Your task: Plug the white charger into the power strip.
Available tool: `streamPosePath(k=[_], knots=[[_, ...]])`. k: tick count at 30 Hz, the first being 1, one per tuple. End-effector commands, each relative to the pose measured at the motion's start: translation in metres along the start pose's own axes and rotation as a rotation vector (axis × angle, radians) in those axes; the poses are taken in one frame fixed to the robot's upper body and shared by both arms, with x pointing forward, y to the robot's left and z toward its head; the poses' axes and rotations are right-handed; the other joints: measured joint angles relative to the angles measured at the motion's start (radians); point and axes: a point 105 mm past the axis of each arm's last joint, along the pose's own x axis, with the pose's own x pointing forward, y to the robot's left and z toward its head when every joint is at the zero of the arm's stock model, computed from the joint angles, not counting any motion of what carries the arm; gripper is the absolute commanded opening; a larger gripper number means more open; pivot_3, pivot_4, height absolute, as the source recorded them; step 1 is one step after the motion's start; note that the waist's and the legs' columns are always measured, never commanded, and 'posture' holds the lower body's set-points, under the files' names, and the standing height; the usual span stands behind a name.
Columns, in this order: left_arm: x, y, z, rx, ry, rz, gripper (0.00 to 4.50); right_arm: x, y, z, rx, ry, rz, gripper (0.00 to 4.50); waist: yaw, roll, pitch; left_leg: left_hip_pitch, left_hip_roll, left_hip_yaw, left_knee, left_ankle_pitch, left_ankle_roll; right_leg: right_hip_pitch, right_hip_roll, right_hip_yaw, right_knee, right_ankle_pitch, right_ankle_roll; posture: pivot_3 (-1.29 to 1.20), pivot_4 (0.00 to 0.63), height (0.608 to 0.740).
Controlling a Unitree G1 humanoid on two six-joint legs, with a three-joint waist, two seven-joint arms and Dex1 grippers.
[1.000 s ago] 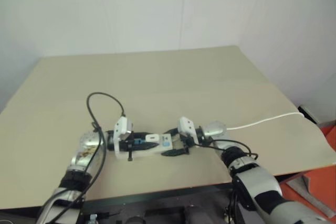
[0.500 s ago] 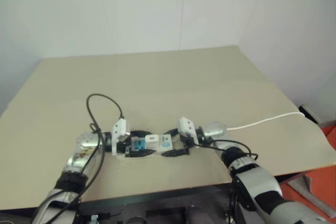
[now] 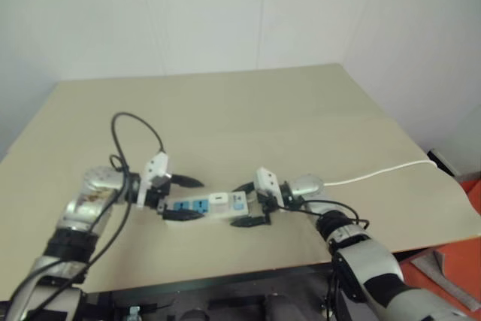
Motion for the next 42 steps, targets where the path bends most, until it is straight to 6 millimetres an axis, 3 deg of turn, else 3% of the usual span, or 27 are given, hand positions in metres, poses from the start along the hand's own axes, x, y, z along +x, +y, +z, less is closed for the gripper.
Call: streamPosePath(k=[1, 10, 28, 36, 42], knots=[[-0.013, 0.002, 0.016, 0.065, -0.009, 0.011, 4.5, 0.001, -0.002, 0.007, -0.032, -0.028, -0.013, 4.47, 0.0, 0.0, 0.0, 0.0, 0.0, 0.0, 0.0, 0.0, 0.0, 0.0, 0.0, 0.0, 0.0, 0.0, 0.0, 0.0, 0.15, 0.74], [-0.032, 0.002, 0.019, 0.084, 0.02, 0.016, 4.5, -0.035, -0.009, 0.024, -0.118, -0.04, -0.081, 4.47, 0.011, 0.0, 0.003, -0.011, 0.0, 0.0, 0.002, 0.0, 0.0, -0.011, 0.0, 0.0, 0.001, 0.001, 0.0, 0.0, 0.15, 0.74], [-0.086, -0.023, 0.01, 0.022, 0.06, 0.191, 4.5, -0.163, 0.021, 0.041, -0.091, 0.07, -0.383, 4.47, 0.04, -0.001, 0.004, -0.017, 0.0, 0.001, 0.003, 0.0, 0.0, -0.017, -0.001, 0.0, 0.0, 0.0, 0.0, 0.0, 0.15, 0.74], [-0.09, -0.034, 0.008, -0.009, 0.049, 0.244, 4.5, -0.191, 0.029, 0.045, -0.066, 0.12, -0.511, 4.47, 0.04, -0.002, 0.005, -0.016, 0.0, 0.002, 0.003, 0.0, 0.0, -0.016, -0.002, 0.0, 0.0, 0.0, 0.0, 0.0, 0.15, 0.74], [-0.085, -0.032, 0.01, -0.011, 0.04, 0.234, 4.5, -0.195, 0.029, 0.047, -0.057, 0.144, -0.56, 4.47, 0.04, -0.002, 0.005, -0.016, 0.0, 0.002, 0.003, 0.0, 0.0, -0.016, -0.002, 0.0, -0.001, 0.0, 0.0, 0.0, 0.15, 0.74]])
